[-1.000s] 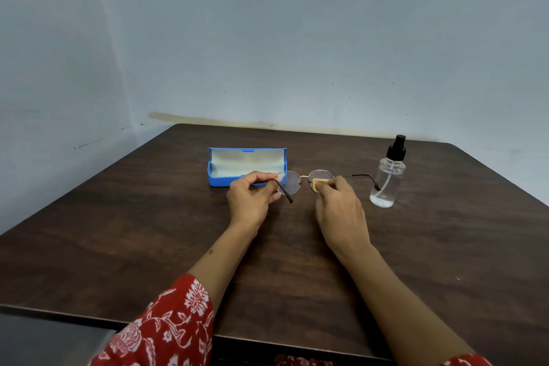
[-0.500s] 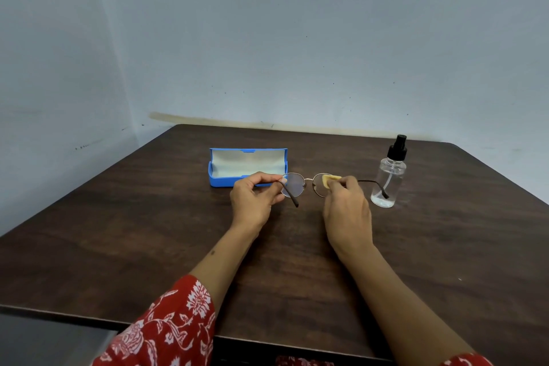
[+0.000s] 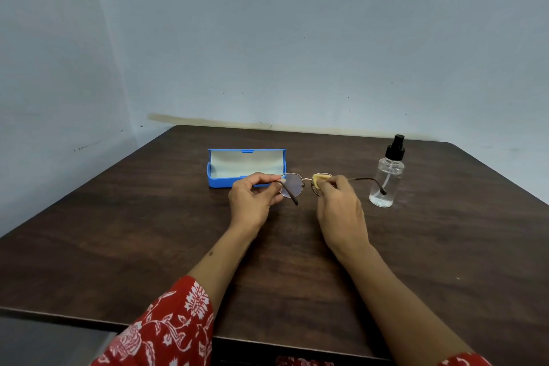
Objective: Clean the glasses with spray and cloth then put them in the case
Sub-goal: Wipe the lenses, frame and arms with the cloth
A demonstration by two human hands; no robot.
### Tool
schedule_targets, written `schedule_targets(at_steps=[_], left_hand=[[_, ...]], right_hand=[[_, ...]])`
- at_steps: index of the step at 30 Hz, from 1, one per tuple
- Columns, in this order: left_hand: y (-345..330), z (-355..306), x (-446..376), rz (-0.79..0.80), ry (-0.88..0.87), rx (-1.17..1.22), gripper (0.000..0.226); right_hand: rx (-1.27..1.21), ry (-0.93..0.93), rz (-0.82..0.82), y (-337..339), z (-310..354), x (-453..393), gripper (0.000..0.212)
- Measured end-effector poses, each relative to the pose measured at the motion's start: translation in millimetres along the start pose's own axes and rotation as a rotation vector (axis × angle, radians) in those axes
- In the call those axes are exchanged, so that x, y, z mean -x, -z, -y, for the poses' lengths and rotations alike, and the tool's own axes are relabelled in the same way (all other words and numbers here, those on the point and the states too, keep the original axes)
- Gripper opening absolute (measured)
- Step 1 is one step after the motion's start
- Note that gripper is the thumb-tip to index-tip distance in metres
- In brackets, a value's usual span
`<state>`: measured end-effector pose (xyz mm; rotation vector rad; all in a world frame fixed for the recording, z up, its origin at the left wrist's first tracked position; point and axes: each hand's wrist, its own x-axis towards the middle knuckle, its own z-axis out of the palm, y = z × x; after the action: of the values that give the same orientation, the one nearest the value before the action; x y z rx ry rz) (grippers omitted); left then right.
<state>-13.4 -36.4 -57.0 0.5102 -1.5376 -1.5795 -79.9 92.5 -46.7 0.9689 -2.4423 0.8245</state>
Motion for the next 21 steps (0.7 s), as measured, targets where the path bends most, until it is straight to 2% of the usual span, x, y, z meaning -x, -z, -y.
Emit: schedule_targets(at_steps=[6, 11, 15, 21], left_hand=[[-0.4, 1.4, 0.2, 0.009, -0.007, 0.0, 0.005], [-0.2, 1.6, -0.3, 0.012, -0.001, -0.001, 0.006], [-0.3, 0.9, -0.1, 0.008, 0.0, 0.013, 0.006], [0.1, 0.3, 0.5, 0.009, 0.002, -0.008, 0.006]], right_hand=[[-0.049, -0.048, -0.048, 0.9, -2.5, -1.0, 0.031], [-0.089, 0.037, -0.061, -0.2, 0.0, 0.0, 0.029], [-0.046, -0.084, -0.056, 0.4, -5.1, -1.5, 0.03], [-0.055, 0.018, -0.03, 0.1, -1.0, -0.4, 0.03]])
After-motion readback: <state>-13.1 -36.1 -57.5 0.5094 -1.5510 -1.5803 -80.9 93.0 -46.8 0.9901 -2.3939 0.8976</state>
